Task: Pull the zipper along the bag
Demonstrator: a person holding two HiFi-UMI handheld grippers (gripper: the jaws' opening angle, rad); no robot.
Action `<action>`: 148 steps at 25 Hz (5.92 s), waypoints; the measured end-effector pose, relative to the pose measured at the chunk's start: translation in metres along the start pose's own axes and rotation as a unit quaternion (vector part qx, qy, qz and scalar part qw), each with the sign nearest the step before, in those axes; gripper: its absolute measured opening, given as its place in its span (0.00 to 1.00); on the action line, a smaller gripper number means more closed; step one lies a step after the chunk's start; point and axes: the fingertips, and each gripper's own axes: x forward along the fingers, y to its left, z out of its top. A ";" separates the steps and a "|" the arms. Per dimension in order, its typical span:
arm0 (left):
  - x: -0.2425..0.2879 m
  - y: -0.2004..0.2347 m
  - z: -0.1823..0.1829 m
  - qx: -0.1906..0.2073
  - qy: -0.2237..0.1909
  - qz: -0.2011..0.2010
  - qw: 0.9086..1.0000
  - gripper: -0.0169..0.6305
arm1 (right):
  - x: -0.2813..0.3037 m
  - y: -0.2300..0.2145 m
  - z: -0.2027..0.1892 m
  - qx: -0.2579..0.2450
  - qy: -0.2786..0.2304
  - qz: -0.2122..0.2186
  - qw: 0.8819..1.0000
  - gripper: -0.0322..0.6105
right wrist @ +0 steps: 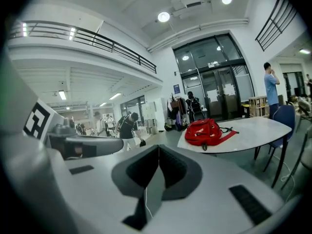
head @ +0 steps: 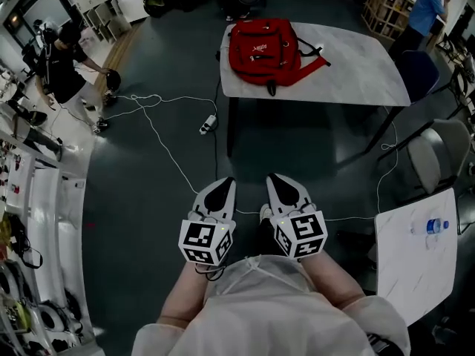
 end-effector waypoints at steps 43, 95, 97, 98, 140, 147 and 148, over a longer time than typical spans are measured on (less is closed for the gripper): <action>0.476 0.267 0.115 -0.021 0.062 -0.105 0.992 0.06 | 0.444 -0.262 0.102 0.017 0.093 -0.074 0.993 0.09; 0.633 0.296 -0.082 -0.040 0.352 -0.166 0.920 0.06 | 0.605 -0.337 -0.065 0.141 0.332 -0.036 0.932 0.10; 0.634 0.298 -0.083 -0.052 0.360 -0.168 0.916 0.06 | 0.605 -0.337 -0.063 0.135 0.331 -0.036 0.933 0.09; 0.634 0.298 -0.084 -0.057 0.364 -0.169 0.914 0.06 | 0.605 -0.337 -0.062 0.129 0.332 -0.036 0.934 0.09; 0.635 0.302 -0.089 -0.061 0.371 -0.145 0.915 0.06 | 0.548 -0.409 -0.050 0.042 0.371 -0.060 0.926 0.09; 0.634 0.303 -0.089 -0.061 0.372 -0.142 0.915 0.06 | 0.538 -0.421 -0.051 0.052 0.377 -0.068 0.922 0.09; 0.634 0.303 -0.089 -0.062 0.372 -0.142 0.915 0.06 | 0.536 -0.423 -0.052 0.052 0.379 -0.069 0.921 0.09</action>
